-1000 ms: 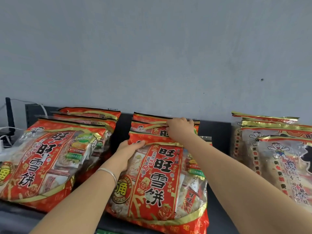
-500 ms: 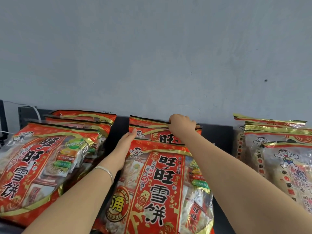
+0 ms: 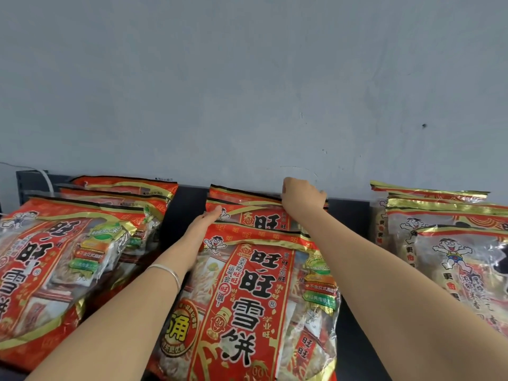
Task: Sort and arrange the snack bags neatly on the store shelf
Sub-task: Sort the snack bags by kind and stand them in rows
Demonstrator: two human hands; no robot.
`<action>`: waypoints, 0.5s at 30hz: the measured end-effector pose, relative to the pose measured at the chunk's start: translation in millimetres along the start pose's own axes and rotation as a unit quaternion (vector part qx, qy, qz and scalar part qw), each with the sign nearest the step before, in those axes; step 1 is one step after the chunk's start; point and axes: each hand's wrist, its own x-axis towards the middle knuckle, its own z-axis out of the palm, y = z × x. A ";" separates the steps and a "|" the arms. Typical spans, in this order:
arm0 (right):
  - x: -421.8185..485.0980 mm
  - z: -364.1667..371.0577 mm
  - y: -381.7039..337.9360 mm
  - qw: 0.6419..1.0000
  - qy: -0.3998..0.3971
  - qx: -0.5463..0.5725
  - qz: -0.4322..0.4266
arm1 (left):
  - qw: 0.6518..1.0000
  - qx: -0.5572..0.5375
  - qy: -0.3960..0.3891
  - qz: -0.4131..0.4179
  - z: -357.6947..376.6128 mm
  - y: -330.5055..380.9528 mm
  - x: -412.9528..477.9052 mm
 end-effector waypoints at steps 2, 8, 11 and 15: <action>-2.3 0.0 1.2 1.000 0.013 0.006 -0.005 | 1.000 -0.007 0.000 -0.009 1.5 -1.1 -0.9; -6.8 -3.1 9.2 1.000 0.017 0.003 -0.009 | 0.999 0.011 0.020 -0.035 0.0 -1.0 -2.4; -12.2 -9.4 5.6 0.999 0.029 0.024 -0.031 | 0.993 0.071 0.087 0.026 -3.9 -2.8 -8.6; -23.4 -19.1 -14.4 0.990 0.039 0.068 -0.120 | 0.979 0.135 0.123 0.090 -6.7 2.5 -36.2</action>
